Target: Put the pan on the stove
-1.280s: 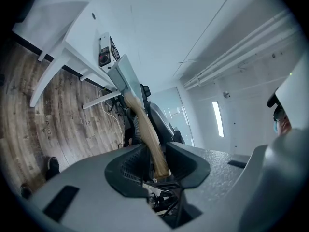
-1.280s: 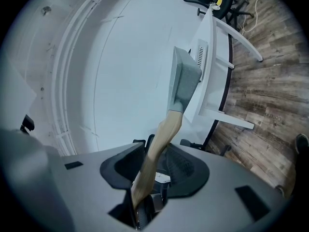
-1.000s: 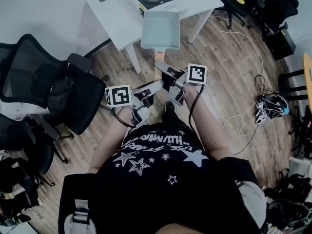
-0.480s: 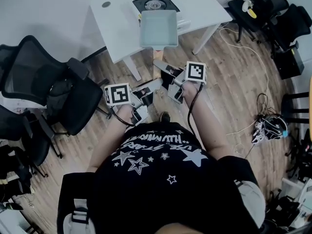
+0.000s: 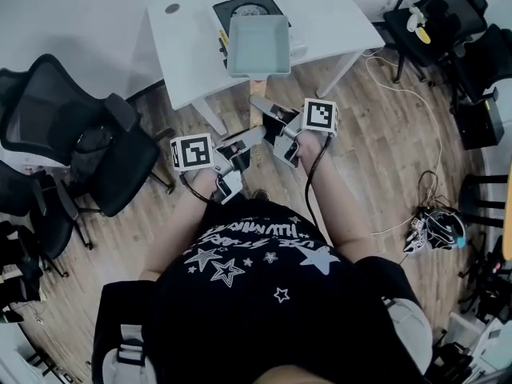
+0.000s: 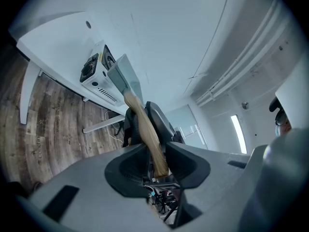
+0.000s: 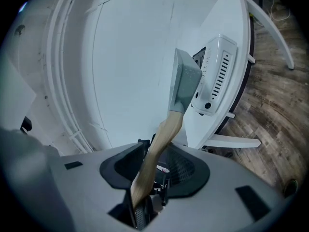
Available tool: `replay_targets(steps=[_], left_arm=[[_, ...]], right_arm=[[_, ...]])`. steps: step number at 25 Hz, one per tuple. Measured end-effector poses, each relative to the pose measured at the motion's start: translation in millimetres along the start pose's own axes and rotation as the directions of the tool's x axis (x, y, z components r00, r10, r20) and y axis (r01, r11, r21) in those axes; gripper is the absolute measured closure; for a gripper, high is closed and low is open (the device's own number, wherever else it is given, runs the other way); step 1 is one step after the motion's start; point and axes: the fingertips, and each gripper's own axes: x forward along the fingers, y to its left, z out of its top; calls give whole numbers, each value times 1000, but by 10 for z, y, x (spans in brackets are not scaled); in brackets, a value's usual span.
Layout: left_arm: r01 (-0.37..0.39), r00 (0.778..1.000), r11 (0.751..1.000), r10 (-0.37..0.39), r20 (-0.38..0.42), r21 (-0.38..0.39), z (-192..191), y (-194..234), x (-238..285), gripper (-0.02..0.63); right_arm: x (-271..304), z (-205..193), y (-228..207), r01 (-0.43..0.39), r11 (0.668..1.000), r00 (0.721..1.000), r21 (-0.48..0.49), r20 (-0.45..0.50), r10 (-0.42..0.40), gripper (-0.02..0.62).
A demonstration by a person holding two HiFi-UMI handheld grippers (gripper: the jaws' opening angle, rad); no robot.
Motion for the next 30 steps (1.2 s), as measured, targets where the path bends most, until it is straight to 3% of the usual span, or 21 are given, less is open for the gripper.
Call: replay_targets(steps=[4, 14, 30], left_arm=[[-15, 1000, 1000, 15, 4, -2, 94, 2, 105, 483], [-12, 1000, 1000, 12, 12, -28, 342, 185, 327, 483], [-12, 1000, 998, 13, 23, -55, 1149, 509, 669, 483]], right_arm=[[5, 119, -43, -12, 999, 1000, 32, -4, 12, 442], [125, 421, -251, 19, 1000, 999, -3, -46, -20, 440], [630, 1130, -570, 42, 999, 992, 6, -119, -41, 436]])
